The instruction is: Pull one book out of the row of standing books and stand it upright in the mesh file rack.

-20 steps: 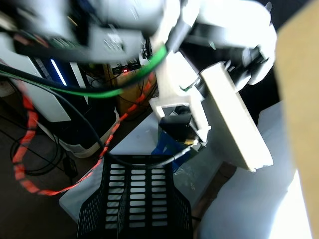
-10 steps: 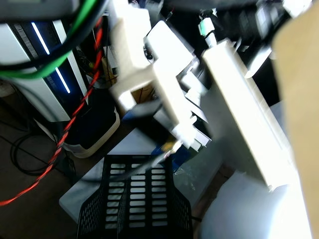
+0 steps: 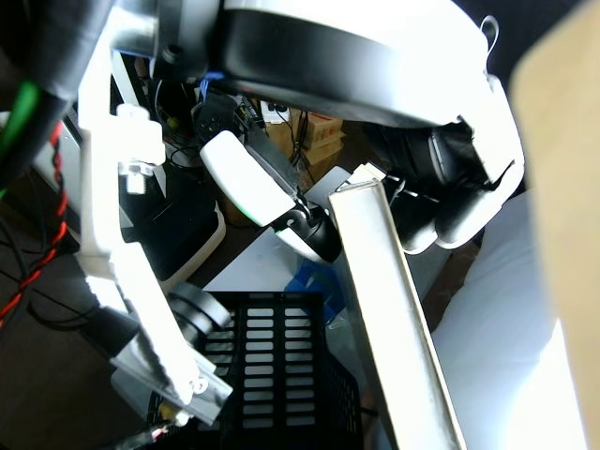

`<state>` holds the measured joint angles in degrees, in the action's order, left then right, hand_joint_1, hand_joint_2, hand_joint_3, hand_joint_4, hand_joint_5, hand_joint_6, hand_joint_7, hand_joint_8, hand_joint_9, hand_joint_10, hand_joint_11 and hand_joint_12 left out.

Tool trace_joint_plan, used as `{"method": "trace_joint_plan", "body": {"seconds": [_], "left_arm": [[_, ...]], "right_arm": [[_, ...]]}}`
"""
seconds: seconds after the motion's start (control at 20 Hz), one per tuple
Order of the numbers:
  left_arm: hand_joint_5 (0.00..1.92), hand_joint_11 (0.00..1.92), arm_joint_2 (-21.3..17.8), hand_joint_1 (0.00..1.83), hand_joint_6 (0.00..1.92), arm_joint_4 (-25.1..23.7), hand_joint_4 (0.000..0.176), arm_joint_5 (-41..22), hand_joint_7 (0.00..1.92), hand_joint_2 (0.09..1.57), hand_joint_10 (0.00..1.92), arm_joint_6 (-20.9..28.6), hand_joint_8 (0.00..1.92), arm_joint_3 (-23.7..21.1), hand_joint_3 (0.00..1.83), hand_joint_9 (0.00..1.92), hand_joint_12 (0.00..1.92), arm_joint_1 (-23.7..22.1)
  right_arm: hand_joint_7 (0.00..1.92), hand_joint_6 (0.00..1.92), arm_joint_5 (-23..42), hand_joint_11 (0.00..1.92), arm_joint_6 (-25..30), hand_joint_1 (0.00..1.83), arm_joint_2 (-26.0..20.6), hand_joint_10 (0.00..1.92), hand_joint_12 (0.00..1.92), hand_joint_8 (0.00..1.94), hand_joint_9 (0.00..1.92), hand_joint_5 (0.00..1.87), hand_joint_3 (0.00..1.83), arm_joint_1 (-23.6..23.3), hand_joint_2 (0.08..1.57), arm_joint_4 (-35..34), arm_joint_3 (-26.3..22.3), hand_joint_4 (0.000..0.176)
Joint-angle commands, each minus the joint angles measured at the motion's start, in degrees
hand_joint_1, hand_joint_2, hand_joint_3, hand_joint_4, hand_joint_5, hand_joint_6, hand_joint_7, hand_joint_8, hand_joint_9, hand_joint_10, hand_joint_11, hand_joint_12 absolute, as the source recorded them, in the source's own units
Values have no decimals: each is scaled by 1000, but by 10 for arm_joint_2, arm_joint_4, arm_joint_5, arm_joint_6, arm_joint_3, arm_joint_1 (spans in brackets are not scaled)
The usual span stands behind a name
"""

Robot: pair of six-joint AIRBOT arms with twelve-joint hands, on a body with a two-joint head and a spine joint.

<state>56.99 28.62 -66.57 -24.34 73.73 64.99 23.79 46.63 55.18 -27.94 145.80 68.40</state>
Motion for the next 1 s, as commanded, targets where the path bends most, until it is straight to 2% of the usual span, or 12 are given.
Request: {"method": "trace_joint_plan", "body": {"seconds": [0.0,0.1,0.15,0.3,0.4,0.5,0.6,0.65,0.7,0.75,0.85,0.95], "left_arm": [[48,0,-5,554,10,11,25,-74,0,1400,0,1,0,1,0,0,0,-3],[61,0,-5,597,9,12,6,-75,0,1393,0,1,0,0,0,0,0,-2],[61,0,-5,602,8,13,8,-75,0,1391,0,0,0,-1,0,0,0,-2],[71,0,-4,642,7,13,10,-75,0,1382,0,0,0,-2,0,0,0,-1],[81,0,-3,648,10,16,1,-75,0,1380,0,0,0,-4,0,0,0,0],[76,0,-4,630,6,16,5,-77,0,1382,0,1,0,-7,0,0,0,2],[76,0,-5,642,4,17,2,-78,0,1381,0,1,0,-9,0,0,0,4],[73,0,-5,642,2,18,0,-79,0,1382,0,1,0,-10,0,0,0,5],[73,0,-5,640,2,19,2,-79,0,1379,0,1,0,-10,0,0,0,5],[70,0,-5,641,1,19,2,-79,0,1378,0,1,0,-11,0,0,0,5],[70,0,-5,639,1,19,9,-80,0,1374,0,1,0,-12,0,0,0,6],[64,0,-5,631,1,19,19,-80,0,1373,0,2,0,-12,0,0,0,7]], "right_arm": [[869,1087,-54,748,1,1353,-10,1568,1918,1151,830,815,0,-13,1179,11,-1,0],[821,1281,-49,413,12,1343,-11,1545,1918,1210,661,813,5,-13,1206,26,-2,0],[802,1320,-48,389,14,1340,-11,1521,1890,1238,649,812,3,-13,1212,29,-2,0],[853,1156,-45,554,16,1355,-13,1554,1920,1183,755,812,0,-7,1189,34,-5,0],[827,1057,-44,628,16,1346,-13,1620,1921,1252,759,841,0,-5,1194,36,-7,0],[859,1012,-43,893,16,1238,-13,1832,1921,1463,925,852,0,3,1191,39,-9,0],[870,1054,-40,800,22,1223,-11,1713,1921,1419,866,849,0,9,1188,51,-8,0],[836,1078,-39,732,26,1327,-11,1632,1921,1321,774,789,3,14,1199,58,-8,0],[840,956,-39,723,27,1352,-10,1668,1921,1336,761,823,1,18,1197,62,-8,0],[925,920,-39,753,28,1371,-8,1516,1884,1168,860,869,0,22,1161,67,-8,0],[961,969,-39,785,31,1280,-4,1532,1881,1253,957,870,0,34,1153,72,-5,0],[922,1083,-39,592,32,1362,0,1471,1827,1091,827,839,0,43,1159,75,-2,0]]}}
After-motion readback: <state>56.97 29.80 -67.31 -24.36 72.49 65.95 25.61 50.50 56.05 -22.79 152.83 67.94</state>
